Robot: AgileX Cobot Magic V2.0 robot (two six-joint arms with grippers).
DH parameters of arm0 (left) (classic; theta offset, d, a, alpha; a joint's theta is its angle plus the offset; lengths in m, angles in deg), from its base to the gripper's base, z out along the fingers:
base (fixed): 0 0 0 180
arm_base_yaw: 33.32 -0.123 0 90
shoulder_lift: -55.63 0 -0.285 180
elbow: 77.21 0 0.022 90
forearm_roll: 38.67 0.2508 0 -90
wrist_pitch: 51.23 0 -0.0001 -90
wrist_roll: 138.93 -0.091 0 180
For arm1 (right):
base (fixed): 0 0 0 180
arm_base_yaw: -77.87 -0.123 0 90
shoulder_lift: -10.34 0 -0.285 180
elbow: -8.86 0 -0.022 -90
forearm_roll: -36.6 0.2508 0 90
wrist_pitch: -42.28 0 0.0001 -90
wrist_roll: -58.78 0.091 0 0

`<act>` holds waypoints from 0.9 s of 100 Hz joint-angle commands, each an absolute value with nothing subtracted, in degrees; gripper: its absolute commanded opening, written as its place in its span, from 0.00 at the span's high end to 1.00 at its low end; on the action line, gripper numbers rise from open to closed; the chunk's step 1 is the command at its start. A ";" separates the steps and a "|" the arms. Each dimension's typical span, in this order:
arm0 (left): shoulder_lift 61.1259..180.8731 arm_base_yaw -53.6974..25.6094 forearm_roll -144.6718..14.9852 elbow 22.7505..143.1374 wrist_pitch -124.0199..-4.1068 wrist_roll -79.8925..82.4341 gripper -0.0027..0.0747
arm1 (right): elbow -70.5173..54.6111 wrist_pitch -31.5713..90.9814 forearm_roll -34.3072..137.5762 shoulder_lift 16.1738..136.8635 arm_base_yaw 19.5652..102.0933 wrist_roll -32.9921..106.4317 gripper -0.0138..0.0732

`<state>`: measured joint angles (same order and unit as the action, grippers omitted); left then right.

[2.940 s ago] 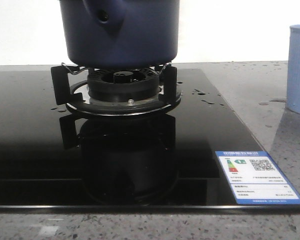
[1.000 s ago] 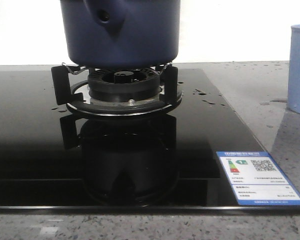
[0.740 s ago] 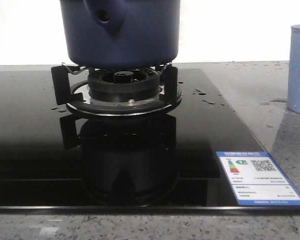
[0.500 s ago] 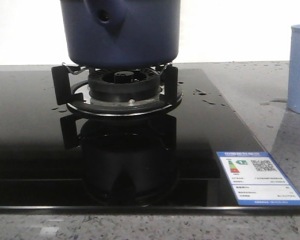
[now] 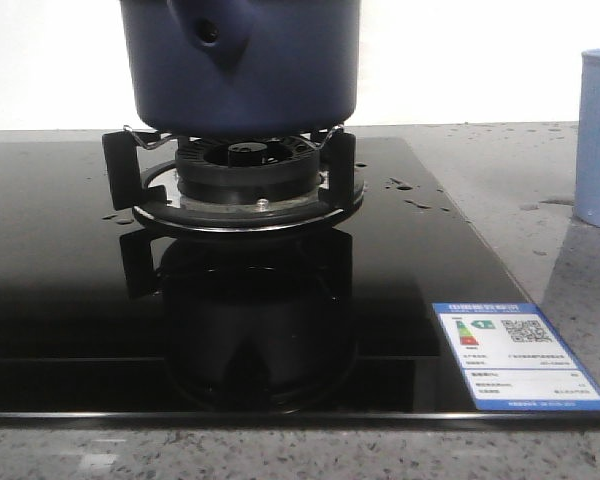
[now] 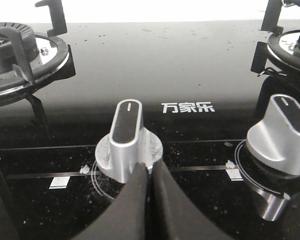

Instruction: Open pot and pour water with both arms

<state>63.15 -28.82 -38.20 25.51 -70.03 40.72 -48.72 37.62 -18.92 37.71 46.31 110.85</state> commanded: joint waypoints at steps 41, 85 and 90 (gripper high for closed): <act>61.83 -28.89 -38.21 23.65 -67.65 41.37 0.99 | -47.08 39.71 -19.85 38.05 46.18 111.06 0.93; 61.83 -28.89 -38.21 23.65 -67.65 41.07 0.99 | -51.07 24.83 4.88 36.51 56.33 87.82 0.93; 61.83 -28.89 -38.21 23.65 -67.65 41.37 0.99 | -52.75 26.70 8.81 35.47 59.84 82.75 0.93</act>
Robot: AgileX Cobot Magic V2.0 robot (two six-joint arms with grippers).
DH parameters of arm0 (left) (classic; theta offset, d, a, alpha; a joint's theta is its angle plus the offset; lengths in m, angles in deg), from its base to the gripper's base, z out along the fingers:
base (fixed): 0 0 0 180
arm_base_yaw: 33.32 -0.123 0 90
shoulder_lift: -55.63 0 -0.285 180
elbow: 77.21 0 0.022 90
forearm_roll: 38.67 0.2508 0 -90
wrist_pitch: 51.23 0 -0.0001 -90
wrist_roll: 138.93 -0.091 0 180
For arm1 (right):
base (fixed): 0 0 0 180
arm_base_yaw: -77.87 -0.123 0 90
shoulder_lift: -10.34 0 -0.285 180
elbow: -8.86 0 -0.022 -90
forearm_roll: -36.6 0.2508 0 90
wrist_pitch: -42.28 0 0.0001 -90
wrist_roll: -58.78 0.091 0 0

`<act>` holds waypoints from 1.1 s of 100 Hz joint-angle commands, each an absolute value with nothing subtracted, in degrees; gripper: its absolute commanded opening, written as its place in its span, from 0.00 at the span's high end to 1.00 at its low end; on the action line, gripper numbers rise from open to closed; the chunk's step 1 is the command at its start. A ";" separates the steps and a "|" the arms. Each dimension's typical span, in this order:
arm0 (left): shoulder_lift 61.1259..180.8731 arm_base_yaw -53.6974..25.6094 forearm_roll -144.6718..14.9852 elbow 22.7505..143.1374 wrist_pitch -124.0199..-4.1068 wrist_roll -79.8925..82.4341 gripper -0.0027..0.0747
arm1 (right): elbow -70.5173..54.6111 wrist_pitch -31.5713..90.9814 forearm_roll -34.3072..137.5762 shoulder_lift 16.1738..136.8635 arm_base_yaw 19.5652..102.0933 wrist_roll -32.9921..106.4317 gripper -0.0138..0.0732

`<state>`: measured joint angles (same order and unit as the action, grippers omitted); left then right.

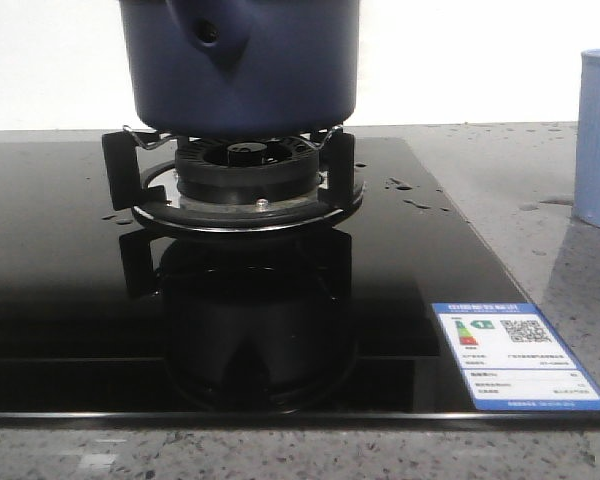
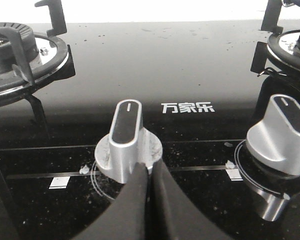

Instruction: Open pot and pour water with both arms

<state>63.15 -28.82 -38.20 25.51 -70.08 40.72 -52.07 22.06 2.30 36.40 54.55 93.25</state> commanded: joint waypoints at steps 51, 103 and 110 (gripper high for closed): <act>61.83 -28.89 -38.31 23.65 -67.65 41.07 0.99 | -70.42 28.63 32.88 17.77 76.09 65.81 0.93; 61.83 -28.89 -38.31 23.65 -67.55 41.37 0.99 | -70.42 24.48 33.03 16.52 76.09 65.81 0.93; 61.83 -28.89 -38.31 23.65 -67.55 41.07 0.99 | -70.42 24.48 33.03 16.52 76.09 65.81 0.93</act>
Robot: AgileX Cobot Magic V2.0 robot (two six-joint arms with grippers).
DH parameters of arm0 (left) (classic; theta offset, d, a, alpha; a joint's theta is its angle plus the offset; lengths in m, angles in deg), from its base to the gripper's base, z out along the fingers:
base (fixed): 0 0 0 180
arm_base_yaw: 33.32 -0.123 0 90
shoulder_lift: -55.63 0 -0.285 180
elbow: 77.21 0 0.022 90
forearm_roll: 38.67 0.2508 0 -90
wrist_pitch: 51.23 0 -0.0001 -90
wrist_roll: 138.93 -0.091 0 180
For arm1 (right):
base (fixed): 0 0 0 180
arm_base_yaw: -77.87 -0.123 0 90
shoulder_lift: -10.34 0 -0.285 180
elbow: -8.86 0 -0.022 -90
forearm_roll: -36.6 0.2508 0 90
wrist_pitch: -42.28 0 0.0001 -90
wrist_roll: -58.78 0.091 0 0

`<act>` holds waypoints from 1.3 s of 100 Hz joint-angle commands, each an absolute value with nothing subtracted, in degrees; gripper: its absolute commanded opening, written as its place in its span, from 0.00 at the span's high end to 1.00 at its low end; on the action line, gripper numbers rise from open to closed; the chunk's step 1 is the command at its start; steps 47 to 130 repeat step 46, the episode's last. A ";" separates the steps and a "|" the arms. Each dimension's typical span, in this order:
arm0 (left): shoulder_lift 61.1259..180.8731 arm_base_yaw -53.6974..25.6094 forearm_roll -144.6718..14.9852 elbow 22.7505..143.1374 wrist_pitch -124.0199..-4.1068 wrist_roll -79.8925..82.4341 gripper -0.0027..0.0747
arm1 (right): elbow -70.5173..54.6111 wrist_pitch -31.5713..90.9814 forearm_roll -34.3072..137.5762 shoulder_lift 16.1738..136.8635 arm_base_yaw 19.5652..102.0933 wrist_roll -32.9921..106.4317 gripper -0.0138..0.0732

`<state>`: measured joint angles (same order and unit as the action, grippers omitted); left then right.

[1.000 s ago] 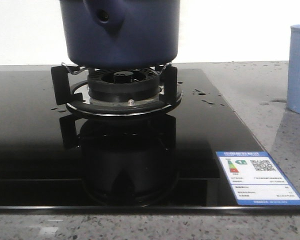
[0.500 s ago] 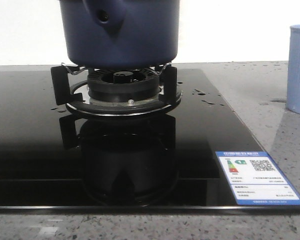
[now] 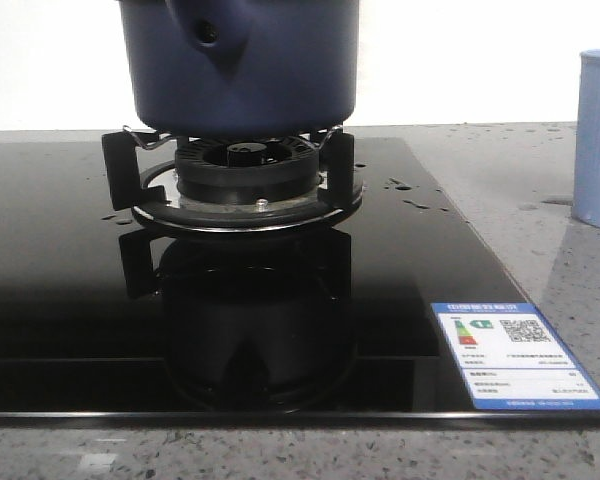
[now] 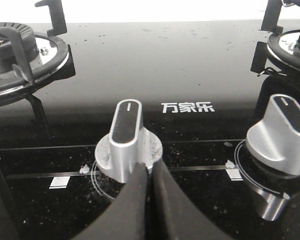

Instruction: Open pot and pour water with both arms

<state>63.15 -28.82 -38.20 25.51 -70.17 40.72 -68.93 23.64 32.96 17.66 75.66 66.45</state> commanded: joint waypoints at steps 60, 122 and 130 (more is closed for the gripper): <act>61.83 -28.89 -38.31 23.65 -67.55 41.07 0.99 | -70.42 24.48 33.03 16.52 76.09 65.81 0.93; 61.83 -28.89 -38.31 23.65 -67.55 41.07 0.99 | -70.42 24.48 33.03 16.52 76.09 65.81 0.93; 61.83 -28.89 -38.31 23.65 -67.55 41.07 0.99 | -70.42 24.48 33.03 16.52 76.09 65.81 0.93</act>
